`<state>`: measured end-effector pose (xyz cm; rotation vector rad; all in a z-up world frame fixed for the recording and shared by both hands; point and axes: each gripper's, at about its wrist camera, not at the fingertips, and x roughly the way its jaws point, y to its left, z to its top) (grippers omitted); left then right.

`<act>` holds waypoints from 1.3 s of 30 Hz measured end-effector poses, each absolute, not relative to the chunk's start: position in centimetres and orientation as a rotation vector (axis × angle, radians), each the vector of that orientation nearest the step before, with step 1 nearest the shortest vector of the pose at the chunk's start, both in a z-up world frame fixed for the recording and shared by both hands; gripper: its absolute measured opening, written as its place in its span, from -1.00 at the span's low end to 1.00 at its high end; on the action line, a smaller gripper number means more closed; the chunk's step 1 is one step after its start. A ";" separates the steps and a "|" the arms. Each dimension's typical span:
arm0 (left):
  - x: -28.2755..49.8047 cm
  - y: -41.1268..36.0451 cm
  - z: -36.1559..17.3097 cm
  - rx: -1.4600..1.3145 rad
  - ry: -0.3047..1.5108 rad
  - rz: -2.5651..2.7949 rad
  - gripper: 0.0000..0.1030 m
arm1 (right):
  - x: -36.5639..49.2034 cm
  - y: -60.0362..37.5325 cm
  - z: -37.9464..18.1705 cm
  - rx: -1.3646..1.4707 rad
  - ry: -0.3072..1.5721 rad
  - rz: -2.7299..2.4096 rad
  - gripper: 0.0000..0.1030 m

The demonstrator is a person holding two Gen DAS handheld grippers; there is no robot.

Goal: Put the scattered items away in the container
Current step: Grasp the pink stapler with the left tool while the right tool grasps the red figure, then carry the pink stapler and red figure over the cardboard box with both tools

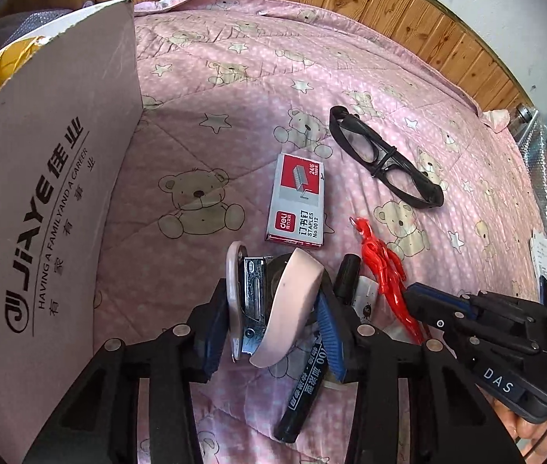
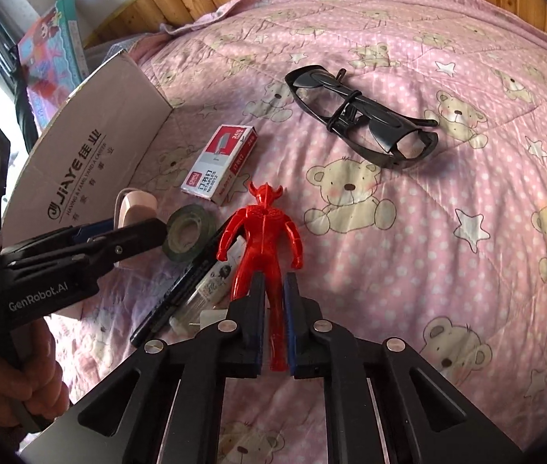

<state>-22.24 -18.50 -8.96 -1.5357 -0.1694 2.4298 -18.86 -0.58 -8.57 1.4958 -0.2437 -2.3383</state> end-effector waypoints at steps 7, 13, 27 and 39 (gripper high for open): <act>-21.2 -19.2 -7.5 -1.497 -0.197 2.437 -0.14 | -17.5 1.1 -7.0 1.461 -0.396 -2.363 -0.83; -20.4 -19.6 -5.8 -1.465 -0.186 2.464 -0.14 | -15.9 1.5 -6.2 1.443 -0.459 -2.375 -0.83; -15.6 -19.4 -2.2 -1.386 -0.141 2.488 -0.15 | -9.7 3.0 -4.9 1.420 -0.507 -2.430 -0.83; -11.7 -20.4 1.9 -1.311 -0.059 2.605 -0.15 | -6.3 1.4 -1.1 1.308 -0.459 -2.458 -0.83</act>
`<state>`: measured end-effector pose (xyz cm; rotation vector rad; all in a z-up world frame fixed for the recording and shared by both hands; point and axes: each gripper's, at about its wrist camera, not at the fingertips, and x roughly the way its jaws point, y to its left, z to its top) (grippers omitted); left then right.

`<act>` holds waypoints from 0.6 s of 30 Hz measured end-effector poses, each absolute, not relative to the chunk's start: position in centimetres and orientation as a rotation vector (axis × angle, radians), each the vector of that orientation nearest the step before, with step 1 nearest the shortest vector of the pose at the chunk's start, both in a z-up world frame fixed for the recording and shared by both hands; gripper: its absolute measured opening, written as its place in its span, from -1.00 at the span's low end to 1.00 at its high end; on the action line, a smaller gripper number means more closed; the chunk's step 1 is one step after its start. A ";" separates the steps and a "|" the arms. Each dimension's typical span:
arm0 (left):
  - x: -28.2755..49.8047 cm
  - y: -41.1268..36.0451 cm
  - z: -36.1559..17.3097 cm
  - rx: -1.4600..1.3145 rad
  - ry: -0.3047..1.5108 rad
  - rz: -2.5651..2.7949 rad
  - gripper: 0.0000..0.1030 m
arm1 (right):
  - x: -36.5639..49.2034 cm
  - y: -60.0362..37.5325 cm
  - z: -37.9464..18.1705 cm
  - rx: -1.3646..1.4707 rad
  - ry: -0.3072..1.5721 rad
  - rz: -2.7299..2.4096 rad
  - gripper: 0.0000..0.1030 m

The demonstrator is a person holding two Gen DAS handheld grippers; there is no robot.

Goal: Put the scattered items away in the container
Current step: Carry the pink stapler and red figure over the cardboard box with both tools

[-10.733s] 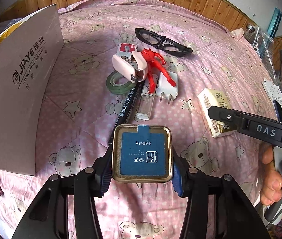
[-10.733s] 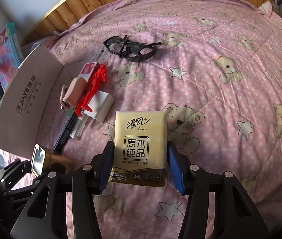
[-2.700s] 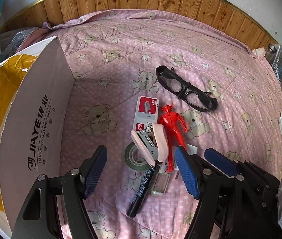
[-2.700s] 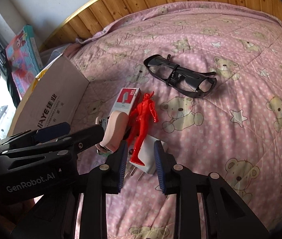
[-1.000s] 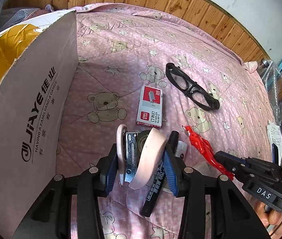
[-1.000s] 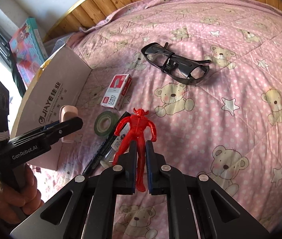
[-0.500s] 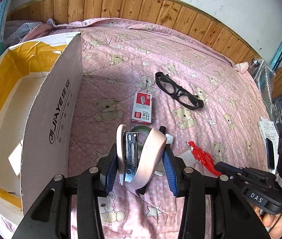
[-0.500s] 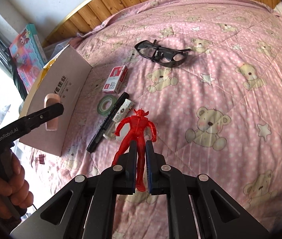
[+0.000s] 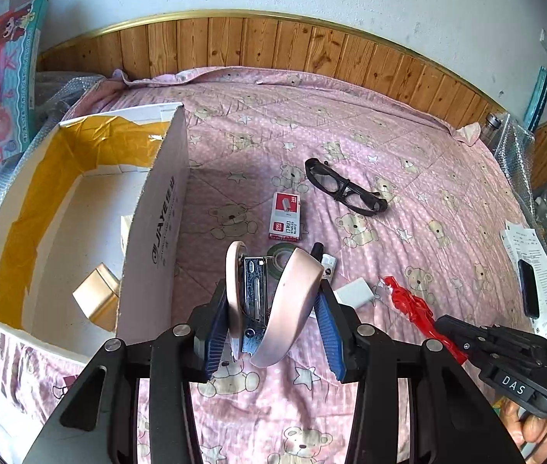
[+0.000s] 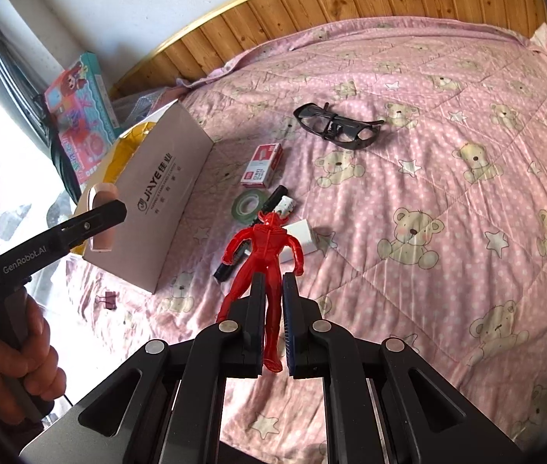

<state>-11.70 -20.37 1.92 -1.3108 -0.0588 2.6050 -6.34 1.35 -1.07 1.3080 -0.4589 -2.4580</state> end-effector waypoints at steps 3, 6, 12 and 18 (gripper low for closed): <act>-10.8 -20.9 2.7 -1.288 -0.067 2.622 -0.15 | -5.5 1.0 -0.4 1.283 -0.450 -2.463 -0.83; -9.9 -21.3 3.4 -1.265 -0.072 2.636 -0.15 | -4.8 0.5 0.3 1.266 -0.438 -2.464 -0.83; -8.6 -22.2 4.6 -1.227 -0.085 2.659 -0.15 | -3.7 -0.6 1.6 1.229 -0.414 -2.468 -0.83; -7.7 -23.5 5.6 -1.194 -0.098 2.685 -0.15 | -3.5 -2.4 3.0 1.194 -0.372 -2.469 -0.83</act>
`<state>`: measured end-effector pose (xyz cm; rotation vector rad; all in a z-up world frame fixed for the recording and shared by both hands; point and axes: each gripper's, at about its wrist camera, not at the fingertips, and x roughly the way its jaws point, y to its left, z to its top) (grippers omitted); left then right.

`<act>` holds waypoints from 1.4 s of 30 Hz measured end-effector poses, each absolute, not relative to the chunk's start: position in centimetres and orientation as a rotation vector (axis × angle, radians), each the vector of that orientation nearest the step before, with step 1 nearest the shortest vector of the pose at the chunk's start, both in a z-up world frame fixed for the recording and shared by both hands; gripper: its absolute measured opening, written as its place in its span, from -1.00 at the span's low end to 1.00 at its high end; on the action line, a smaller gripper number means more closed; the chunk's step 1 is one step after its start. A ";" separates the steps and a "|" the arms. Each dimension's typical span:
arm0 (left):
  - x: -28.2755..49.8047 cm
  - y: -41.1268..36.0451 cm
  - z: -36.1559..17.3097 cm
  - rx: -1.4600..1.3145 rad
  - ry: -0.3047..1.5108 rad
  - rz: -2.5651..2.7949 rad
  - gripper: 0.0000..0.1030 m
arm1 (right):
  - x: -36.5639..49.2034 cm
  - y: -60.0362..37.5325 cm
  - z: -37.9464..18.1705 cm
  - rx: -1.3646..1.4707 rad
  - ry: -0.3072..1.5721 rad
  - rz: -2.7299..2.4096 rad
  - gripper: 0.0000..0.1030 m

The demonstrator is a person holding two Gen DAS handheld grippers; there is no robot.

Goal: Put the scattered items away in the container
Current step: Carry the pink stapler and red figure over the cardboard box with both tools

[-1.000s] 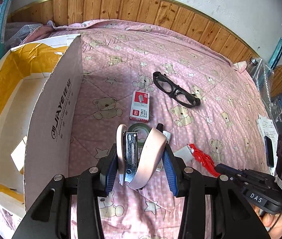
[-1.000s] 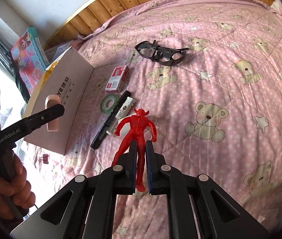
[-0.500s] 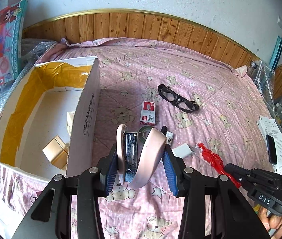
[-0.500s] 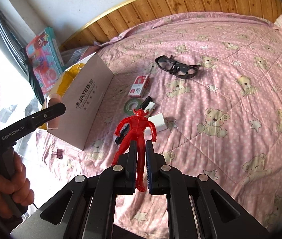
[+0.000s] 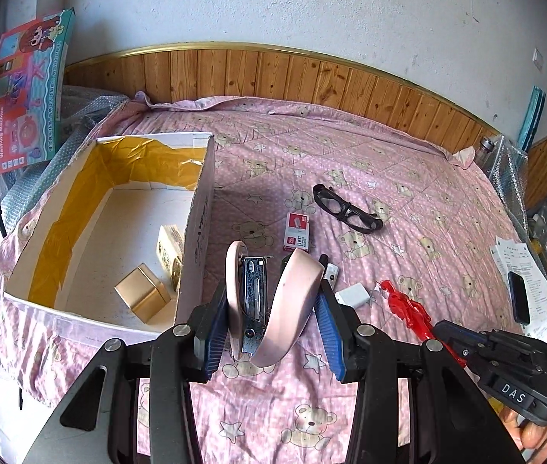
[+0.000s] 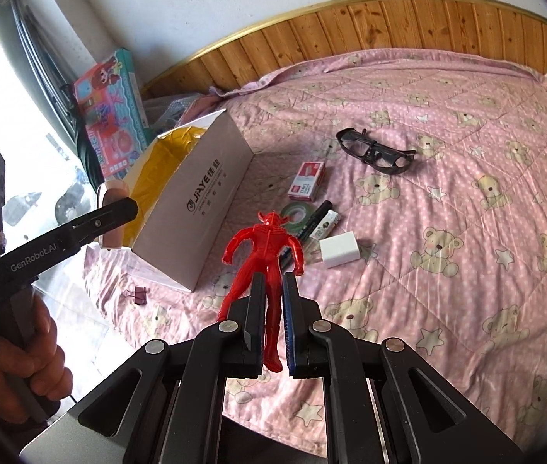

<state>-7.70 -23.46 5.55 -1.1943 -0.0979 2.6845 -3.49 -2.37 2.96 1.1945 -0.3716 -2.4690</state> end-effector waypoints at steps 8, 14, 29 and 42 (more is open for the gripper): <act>-7.7 -25.9 6.4 -1.176 -0.133 2.727 -0.15 | -4.2 -5.0 5.6 1.132 -0.311 -2.466 -0.83; -8.2 -27.8 6.4 -1.179 -0.156 2.753 -0.15 | -4.9 -6.6 6.8 1.108 -0.279 -2.462 -0.83; -9.9 -31.9 6.2 -1.189 -0.230 2.799 -0.15 | -7.5 -11.1 8.7 1.067 -0.209 -2.427 -0.83; -11.6 -35.3 5.4 -1.223 -0.282 2.835 -0.15 | -10.3 -15.0 9.6 1.036 -0.163 -2.374 -0.83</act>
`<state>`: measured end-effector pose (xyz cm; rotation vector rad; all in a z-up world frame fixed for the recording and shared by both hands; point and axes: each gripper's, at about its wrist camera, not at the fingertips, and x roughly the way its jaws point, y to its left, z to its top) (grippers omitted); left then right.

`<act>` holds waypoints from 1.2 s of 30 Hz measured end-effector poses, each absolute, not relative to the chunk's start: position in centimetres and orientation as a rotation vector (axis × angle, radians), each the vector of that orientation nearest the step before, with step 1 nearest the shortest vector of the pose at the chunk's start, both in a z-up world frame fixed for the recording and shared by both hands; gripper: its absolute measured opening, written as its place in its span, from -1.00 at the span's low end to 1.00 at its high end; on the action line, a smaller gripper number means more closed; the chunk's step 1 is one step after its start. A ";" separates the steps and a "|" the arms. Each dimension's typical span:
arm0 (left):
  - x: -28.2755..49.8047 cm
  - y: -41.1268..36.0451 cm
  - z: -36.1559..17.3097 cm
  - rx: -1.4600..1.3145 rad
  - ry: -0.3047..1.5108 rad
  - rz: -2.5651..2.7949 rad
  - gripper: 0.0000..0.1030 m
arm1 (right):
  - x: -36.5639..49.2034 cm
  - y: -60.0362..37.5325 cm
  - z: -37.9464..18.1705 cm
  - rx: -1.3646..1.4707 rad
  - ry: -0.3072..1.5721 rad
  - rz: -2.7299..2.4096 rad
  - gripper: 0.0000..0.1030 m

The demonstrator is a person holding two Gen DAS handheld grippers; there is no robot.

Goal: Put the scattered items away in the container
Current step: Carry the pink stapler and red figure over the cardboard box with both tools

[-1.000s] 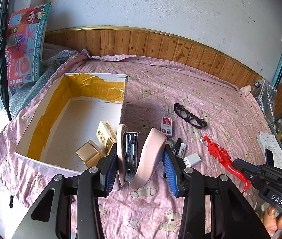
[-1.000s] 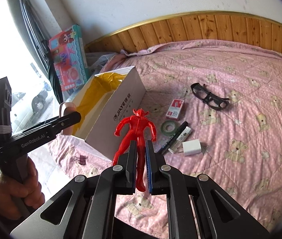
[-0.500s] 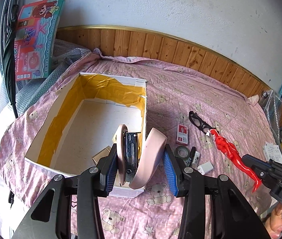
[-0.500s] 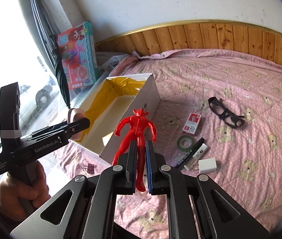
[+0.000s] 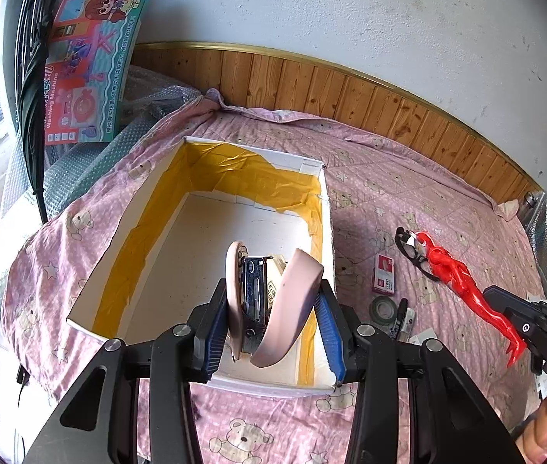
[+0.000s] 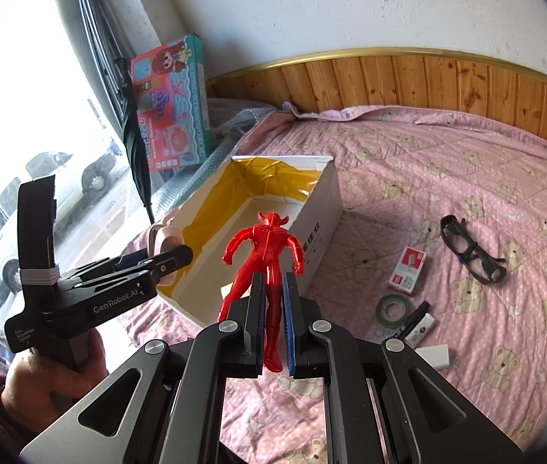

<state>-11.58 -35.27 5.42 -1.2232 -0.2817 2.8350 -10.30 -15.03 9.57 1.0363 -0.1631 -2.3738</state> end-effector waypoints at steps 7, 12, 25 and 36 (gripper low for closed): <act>-12.4 -36.8 5.1 -1.242 -0.298 2.852 -0.15 | -11.6 -17.1 10.0 1.016 -0.145 -2.348 -0.83; -12.9 -37.8 4.7 -1.255 -0.309 2.859 -0.15 | -12.3 -18.5 10.3 1.008 -0.128 -2.332 -0.83; -13.9 -40.0 3.9 -1.280 -0.331 2.878 -0.15 | -14.2 -22.2 10.0 1.006 -0.060 -2.294 -0.83; -15.2 -40.9 2.9 -1.318 -0.335 2.862 -0.15 | -16.2 -24.5 9.0 1.026 -0.005 -2.269 -0.83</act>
